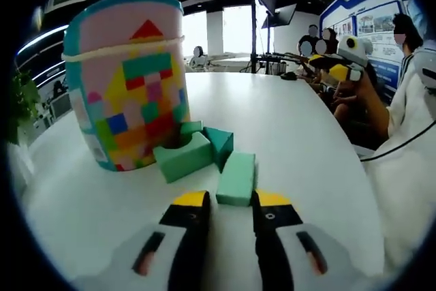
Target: Arrange the toys in the designated storage area by placing each visible toy with the group until no toy remains scattered across the table.
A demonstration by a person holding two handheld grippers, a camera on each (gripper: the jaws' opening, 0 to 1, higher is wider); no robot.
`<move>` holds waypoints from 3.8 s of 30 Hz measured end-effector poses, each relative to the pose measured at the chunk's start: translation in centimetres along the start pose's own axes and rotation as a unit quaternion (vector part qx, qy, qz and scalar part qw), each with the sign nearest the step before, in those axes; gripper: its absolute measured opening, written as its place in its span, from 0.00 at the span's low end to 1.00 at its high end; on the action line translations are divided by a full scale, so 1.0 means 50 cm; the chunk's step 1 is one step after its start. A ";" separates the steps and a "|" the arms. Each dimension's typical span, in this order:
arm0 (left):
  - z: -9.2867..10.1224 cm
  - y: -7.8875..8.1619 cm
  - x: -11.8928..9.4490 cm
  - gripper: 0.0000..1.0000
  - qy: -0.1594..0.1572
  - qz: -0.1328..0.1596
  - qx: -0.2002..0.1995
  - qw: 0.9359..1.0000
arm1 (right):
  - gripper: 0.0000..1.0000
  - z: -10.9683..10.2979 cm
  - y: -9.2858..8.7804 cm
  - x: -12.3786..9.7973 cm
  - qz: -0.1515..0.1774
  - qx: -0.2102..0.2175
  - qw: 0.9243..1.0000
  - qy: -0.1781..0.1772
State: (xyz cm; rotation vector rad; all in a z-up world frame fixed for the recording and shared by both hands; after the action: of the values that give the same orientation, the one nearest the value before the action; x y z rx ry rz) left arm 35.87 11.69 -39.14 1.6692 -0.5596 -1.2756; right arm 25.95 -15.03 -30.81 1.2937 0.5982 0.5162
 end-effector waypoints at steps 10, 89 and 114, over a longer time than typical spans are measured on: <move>-0.003 -0.001 0.001 0.27 0.000 0.002 0.001 1.000 | 0.26 0.000 0.000 0.002 -0.001 0.000 1.000 0.000; -0.005 -0.009 -0.011 0.27 0.009 0.019 -0.004 1.000 | 0.26 -0.003 -0.002 0.005 -0.006 -0.003 1.000 0.002; -0.001 -0.010 -0.009 0.21 0.006 0.023 -0.001 1.000 | 0.26 -0.004 -0.004 0.005 -0.007 -0.004 1.000 0.002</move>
State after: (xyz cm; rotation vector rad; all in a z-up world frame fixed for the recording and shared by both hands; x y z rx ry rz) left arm 35.66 12.29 -39.37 1.6524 -0.5867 -1.2309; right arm 26.01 -14.77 -31.09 1.2808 0.6080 0.5095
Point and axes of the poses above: the point that each gripper's makers call its tool centre point, and the gripper's own axes: x roughly forward along the fingers, z roughly to its right, y roughly out of its top, the point moved 5 cm from there along -x, roughly backward along the fingers, and after that the axes turned 2 degrees about x, right-handed, at the moved point
